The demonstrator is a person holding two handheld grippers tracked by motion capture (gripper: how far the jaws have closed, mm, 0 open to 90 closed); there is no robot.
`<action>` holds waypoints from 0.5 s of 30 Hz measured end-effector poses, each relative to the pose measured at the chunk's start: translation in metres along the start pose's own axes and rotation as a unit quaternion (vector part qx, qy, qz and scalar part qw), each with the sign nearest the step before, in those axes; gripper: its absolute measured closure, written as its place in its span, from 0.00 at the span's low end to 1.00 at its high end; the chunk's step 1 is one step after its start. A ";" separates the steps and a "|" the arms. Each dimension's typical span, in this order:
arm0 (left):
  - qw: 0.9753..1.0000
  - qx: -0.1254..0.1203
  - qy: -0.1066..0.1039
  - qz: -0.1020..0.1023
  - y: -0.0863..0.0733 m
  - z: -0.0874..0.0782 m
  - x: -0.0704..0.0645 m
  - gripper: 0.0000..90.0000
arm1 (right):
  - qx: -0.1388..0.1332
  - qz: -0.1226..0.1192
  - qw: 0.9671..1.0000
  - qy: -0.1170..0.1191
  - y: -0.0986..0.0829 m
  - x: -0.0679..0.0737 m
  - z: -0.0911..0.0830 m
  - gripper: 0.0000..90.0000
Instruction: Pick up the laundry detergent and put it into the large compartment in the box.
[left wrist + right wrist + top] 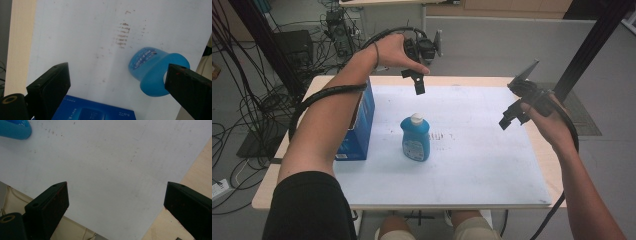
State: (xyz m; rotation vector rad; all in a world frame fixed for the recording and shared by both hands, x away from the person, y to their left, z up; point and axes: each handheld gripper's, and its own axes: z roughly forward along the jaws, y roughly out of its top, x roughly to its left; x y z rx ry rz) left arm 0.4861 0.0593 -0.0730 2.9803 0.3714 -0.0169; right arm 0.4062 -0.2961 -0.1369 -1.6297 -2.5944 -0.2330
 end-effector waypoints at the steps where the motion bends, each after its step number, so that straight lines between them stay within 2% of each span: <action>1: 1.000 0.000 0.000 0.002 0.000 -0.001 -0.002 0.08 | 0.000 0.001 1.000 0.000 0.000 0.000 -0.001 0.07; 11: 1.000 -0.017 -0.009 0.024 -0.009 -0.014 -0.018 0.08 | 0.000 0.006 1.000 0.002 -0.002 0.000 0.000 0.07; 15: 0.999 -0.007 -0.006 0.039 -0.006 -0.015 -0.028 0.08 | 0.000 0.008 1.000 0.006 -0.004 -0.001 0.000 0.07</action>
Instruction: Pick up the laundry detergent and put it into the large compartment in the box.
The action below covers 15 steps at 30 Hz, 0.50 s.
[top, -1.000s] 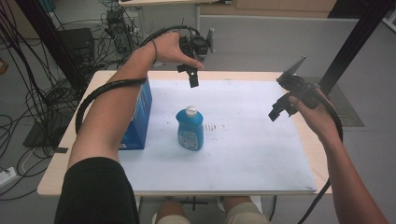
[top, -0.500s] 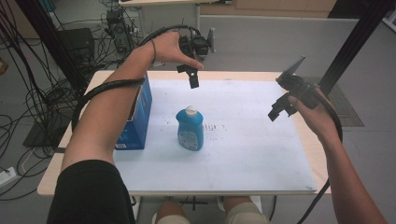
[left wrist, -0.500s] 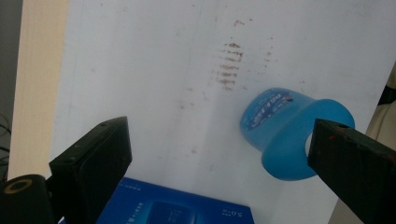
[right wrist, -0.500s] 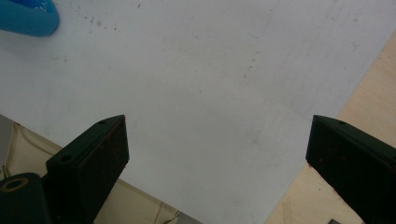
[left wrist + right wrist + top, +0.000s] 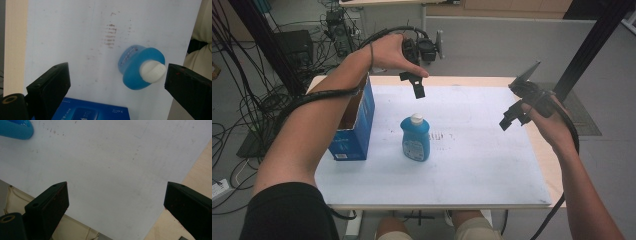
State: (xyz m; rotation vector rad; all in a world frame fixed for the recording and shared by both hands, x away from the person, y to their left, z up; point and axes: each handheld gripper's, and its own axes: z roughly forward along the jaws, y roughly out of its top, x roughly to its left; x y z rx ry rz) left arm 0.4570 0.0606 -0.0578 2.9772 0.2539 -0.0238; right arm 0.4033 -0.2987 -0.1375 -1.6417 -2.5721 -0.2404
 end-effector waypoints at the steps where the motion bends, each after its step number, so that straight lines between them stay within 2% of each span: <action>1: 1.000 0.000 0.000 0.005 0.000 0.000 -0.003 0.07 | 0.000 0.000 1.000 0.000 0.000 0.000 0.000 0.07; 9: 0.999 0.011 0.000 0.045 0.008 0.002 -0.027 0.07 | -0.001 0.003 1.000 0.013 -0.001 -0.002 -0.002 0.07; 15: 0.998 0.022 0.006 0.063 0.009 0.003 -0.041 0.07 | 0.000 -0.001 1.000 0.013 0.001 0.003 -0.002 0.07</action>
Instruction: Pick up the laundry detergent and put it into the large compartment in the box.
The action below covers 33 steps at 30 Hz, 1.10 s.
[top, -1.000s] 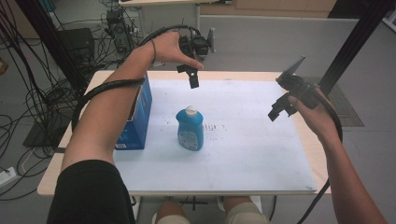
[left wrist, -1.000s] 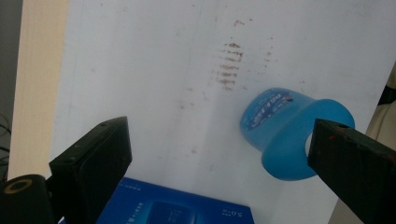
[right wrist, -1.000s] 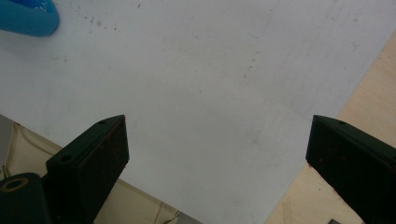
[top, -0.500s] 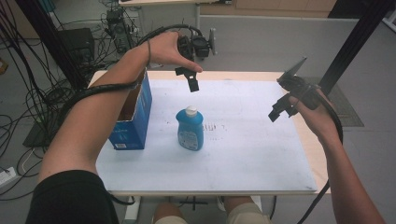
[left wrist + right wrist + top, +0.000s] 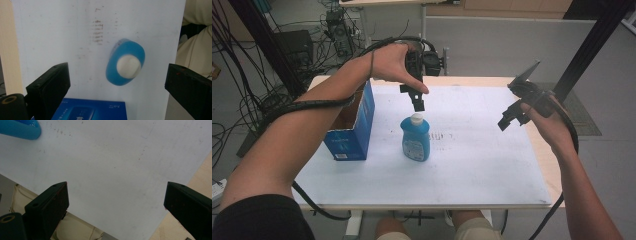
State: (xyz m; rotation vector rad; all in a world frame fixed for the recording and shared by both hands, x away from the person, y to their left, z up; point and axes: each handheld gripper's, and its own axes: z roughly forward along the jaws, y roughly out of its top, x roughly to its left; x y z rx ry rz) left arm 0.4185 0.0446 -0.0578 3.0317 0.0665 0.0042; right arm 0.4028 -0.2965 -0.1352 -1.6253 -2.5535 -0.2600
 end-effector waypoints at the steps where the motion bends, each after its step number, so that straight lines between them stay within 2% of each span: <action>1: 1.000 -0.001 0.001 0.002 -0.001 0.000 -0.002 0.07 | 0.000 0.000 1.000 -0.001 0.000 0.001 0.000 0.07; 5: 1.000 0.004 0.001 0.009 -0.002 0.003 -0.007 0.07 | 0.000 -0.001 1.000 -0.002 0.000 0.004 0.001 0.07; 14: 0.999 0.010 0.003 0.039 0.003 0.011 -0.022 0.08 | 0.000 0.002 1.000 -0.004 -0.001 0.005 0.000 0.07; 33: 0.998 0.019 -0.002 0.055 0.003 0.024 -0.030 0.08 | 0.000 0.003 1.000 -0.006 -0.003 0.007 0.001 0.07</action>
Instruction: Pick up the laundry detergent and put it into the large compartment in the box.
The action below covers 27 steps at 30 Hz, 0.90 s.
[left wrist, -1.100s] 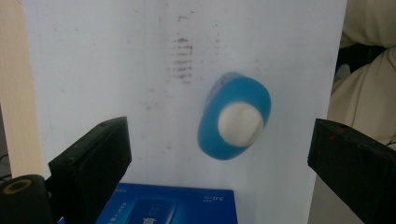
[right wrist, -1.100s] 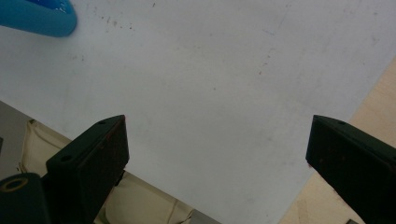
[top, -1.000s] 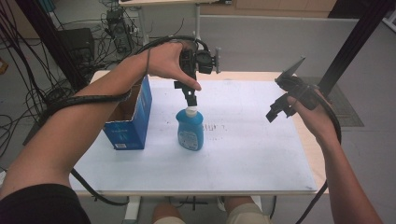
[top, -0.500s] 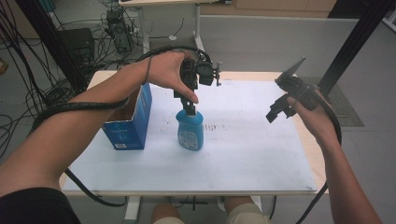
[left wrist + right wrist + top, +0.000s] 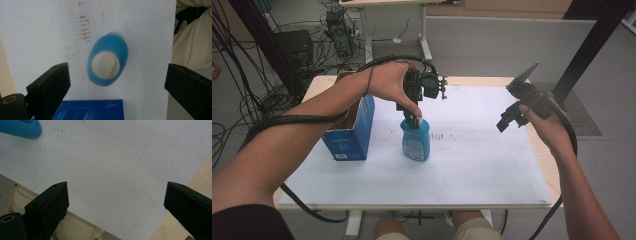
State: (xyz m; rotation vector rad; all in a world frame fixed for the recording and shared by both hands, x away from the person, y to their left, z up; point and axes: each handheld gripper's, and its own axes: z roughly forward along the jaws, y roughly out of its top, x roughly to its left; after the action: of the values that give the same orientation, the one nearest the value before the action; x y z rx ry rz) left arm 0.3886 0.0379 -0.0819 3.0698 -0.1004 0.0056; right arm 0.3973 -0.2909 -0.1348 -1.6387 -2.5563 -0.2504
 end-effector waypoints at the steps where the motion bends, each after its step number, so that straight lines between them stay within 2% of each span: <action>1: 1.000 -0.001 0.001 0.001 -0.001 0.001 -0.001 0.08 | 0.000 0.000 1.000 0.000 0.000 0.000 0.000 0.07; 27: 1.000 0.006 -0.018 0.002 -0.003 0.033 0.006 0.07 | 0.006 -0.003 1.000 -0.001 0.005 0.001 0.006 0.07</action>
State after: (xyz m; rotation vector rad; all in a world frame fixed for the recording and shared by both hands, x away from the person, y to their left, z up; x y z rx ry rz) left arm 0.3946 0.0383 -0.1146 3.0817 -0.1086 -0.0479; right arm 0.4013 -0.2871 -0.1406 -1.6291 -2.5593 -0.2344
